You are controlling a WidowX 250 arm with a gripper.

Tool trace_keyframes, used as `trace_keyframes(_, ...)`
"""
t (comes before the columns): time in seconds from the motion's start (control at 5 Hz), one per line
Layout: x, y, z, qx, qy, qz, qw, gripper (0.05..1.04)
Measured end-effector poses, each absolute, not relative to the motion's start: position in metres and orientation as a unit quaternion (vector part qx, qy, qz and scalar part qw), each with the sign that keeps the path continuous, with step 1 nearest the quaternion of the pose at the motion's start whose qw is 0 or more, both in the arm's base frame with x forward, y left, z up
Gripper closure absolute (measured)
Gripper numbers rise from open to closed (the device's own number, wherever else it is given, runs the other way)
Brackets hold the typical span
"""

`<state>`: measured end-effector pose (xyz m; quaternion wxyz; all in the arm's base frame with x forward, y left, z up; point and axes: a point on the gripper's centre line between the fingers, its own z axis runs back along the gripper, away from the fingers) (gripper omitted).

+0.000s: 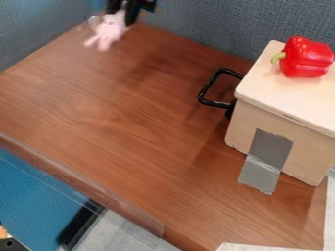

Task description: Move the pink rabbit to upper left of the table

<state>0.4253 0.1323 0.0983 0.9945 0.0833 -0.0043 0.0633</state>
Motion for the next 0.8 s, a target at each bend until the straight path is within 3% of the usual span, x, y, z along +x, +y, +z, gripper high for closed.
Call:
trace_keyframes(0.2,0.45,0.108,0.088,0.071,-0.017,0.029,0.997,0.765)
trace_keyframes(0.4,0.463,0.095,0.065,0.061,-0.023,0.013,0.998,0.698)
trace_keyframes(0.8,0.459,0.085,0.051,0.059,-0.01,-0.005,0.998,0.119)
